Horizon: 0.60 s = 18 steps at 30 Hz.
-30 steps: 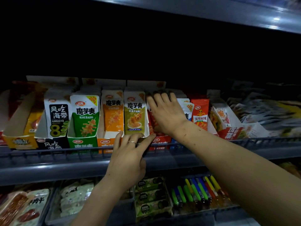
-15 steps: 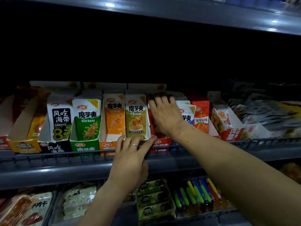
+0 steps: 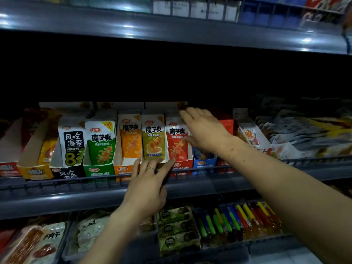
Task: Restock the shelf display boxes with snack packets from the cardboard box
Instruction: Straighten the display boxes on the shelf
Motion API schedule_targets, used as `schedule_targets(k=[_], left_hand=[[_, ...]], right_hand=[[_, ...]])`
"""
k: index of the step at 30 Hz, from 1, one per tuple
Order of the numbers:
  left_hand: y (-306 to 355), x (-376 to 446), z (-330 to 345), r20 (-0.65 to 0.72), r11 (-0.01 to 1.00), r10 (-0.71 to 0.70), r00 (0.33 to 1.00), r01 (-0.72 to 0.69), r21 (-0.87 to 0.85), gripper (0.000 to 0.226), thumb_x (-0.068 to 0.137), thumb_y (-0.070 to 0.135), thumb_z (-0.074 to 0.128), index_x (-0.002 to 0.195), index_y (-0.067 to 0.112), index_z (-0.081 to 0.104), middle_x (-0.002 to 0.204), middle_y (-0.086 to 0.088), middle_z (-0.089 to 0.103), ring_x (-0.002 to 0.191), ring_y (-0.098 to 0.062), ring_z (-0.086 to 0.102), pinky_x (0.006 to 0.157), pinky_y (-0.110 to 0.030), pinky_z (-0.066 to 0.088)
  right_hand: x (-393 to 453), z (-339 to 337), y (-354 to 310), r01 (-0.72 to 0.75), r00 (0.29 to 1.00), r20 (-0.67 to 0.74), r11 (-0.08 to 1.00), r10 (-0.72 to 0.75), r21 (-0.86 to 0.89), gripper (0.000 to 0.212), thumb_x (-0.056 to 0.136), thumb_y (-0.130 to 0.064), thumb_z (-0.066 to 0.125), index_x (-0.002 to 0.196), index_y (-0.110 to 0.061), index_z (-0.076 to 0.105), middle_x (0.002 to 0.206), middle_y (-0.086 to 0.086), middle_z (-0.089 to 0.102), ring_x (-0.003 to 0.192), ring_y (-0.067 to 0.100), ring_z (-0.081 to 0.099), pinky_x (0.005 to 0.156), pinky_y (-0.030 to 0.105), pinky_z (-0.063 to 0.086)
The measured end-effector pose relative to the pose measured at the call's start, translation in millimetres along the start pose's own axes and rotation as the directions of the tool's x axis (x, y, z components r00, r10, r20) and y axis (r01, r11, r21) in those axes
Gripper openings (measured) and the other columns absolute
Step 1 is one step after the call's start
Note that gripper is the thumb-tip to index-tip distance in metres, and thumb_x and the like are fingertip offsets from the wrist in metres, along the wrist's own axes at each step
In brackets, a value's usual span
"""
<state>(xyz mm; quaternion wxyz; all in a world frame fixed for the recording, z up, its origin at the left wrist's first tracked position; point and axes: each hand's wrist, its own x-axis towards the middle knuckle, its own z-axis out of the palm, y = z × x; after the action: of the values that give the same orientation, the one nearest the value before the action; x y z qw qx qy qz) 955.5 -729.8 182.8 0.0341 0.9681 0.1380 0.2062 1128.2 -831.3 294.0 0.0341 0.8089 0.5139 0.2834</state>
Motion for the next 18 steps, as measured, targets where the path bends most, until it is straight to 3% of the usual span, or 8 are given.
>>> schedule_targets(k=[2,5,7,10,14,18], left_hand=[[9,4,-10,-0.011,1.000,-0.003,1.000,0.003,0.002,0.076,0.086,0.031,0.055,0.150,0.037,0.016,0.154,-0.003,0.019,0.143,-0.026,0.007,0.120,-0.044,-0.001],[28,16,-19,-0.028,0.994,0.098,0.995,-0.096,0.052,0.073,0.082,0.028,0.056,0.148,0.033,0.025,0.153,-0.008,0.027,0.143,-0.031,0.014,0.119,-0.048,0.002],[42,28,-17,0.046,0.984,0.146,0.988,-0.150,0.100,0.073,0.083,0.029,0.052,0.149,0.034,0.021,0.149,-0.006,0.032,0.140,-0.030,0.019,0.119,-0.049,0.002],[54,40,-13,0.171,0.992,0.075,0.983,-0.091,0.091,0.076,0.084,0.025,0.053,0.150,0.036,0.016,0.144,-0.003,0.040,0.135,-0.027,0.031,0.118,-0.046,0.010],[54,44,-9,0.185,0.999,0.036,0.982,-0.043,0.032,0.076,0.083,0.021,0.054,0.148,0.037,0.020,0.137,-0.001,0.048,0.126,-0.026,0.043,0.113,-0.041,0.024],[54,43,-6,0.200,0.999,0.026,0.979,-0.031,0.024,0.078,0.081,0.022,0.054,0.149,0.037,0.018,0.136,0.000,0.048,0.126,-0.025,0.042,0.113,-0.041,0.023]], right_hand=[[-17,-4,16,-0.007,1.000,0.005,1.000,0.007,0.006,0.080,0.085,-0.026,0.069,0.150,-0.008,0.027,0.148,0.010,0.037,0.136,0.028,0.036,0.113,0.036,0.025],[-33,-3,32,-0.007,0.997,0.071,1.000,0.007,0.004,0.084,0.083,-0.018,0.068,0.152,-0.006,0.021,0.154,0.012,0.028,0.142,0.028,0.027,0.115,0.036,0.020],[-38,3,33,0.001,0.984,0.178,1.000,0.003,-0.024,0.096,0.084,-0.030,0.070,0.153,-0.008,0.007,0.159,0.010,0.014,0.146,0.027,0.016,0.118,0.038,0.014],[-34,18,28,-0.033,0.960,0.276,0.997,0.053,-0.076,0.117,0.079,-0.046,0.074,0.153,-0.010,-0.010,0.161,0.010,0.002,0.148,0.029,0.006,0.120,0.046,0.008],[-20,28,30,0.035,0.957,0.289,0.981,0.022,-0.192,0.122,0.077,-0.049,0.074,0.152,-0.008,-0.014,0.161,0.010,0.003,0.147,0.032,0.009,0.118,0.051,0.010],[-21,31,35,0.030,0.976,0.216,0.983,0.010,-0.183,0.117,0.078,-0.041,0.075,0.152,-0.008,-0.009,0.159,0.011,0.011,0.144,0.031,0.017,0.118,0.050,0.015]])
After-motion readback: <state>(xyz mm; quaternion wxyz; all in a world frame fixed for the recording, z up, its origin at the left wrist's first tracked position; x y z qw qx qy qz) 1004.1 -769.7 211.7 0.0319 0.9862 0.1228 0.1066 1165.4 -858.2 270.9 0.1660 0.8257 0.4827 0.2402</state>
